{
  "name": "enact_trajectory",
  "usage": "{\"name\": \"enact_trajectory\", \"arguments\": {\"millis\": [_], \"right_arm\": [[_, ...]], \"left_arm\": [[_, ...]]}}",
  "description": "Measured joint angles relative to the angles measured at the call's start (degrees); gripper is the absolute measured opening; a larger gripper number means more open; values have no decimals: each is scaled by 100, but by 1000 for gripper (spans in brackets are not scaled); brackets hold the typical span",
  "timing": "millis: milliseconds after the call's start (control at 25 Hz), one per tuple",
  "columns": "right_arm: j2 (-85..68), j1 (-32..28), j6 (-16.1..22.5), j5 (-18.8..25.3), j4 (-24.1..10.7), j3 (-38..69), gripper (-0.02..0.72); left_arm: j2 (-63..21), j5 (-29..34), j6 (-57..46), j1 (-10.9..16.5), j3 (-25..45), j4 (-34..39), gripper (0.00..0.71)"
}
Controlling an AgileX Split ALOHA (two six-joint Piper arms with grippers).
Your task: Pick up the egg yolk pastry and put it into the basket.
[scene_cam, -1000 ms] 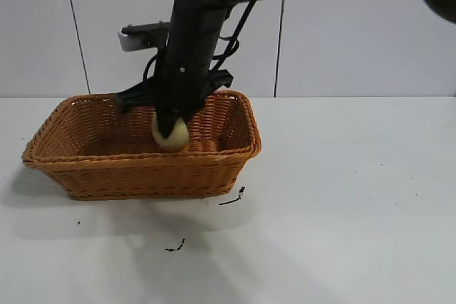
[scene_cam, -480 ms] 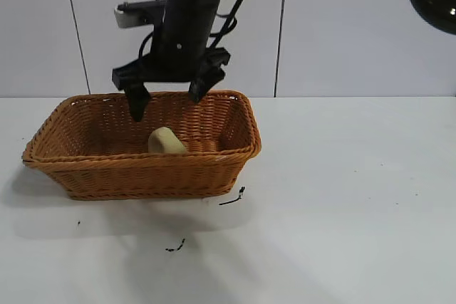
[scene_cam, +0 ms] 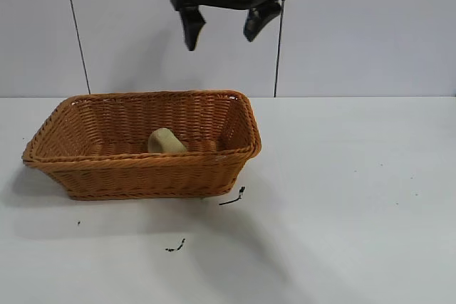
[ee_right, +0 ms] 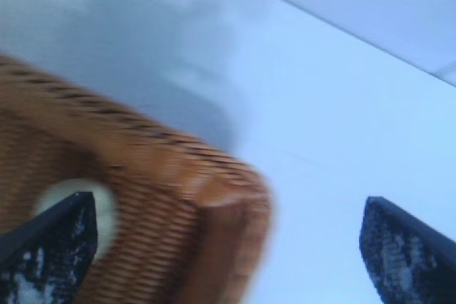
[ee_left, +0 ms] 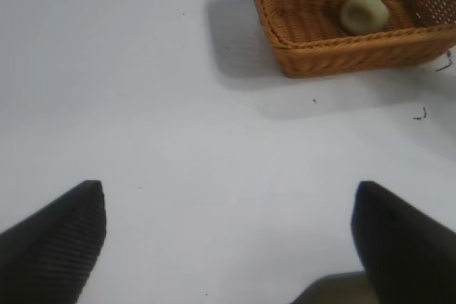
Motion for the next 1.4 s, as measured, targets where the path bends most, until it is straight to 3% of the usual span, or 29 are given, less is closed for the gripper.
{"name": "enact_trajectory", "arguments": {"millis": [400,840,1120,1400], "right_arm": [[5,-1597,-64,30,-102,0,693],[-184,-2111,-177,30,40,207,693],[-1667,-2111,-177,26,89,1806,693],[-3896,-2111,-188,33,89,4214,693]], "left_arm": [[0,0,0,0,0,0,696],[0,0,0,0,0,0,696],[0,0,0,0,0,0,696],[0,0,0,0,0,0,696]]}}
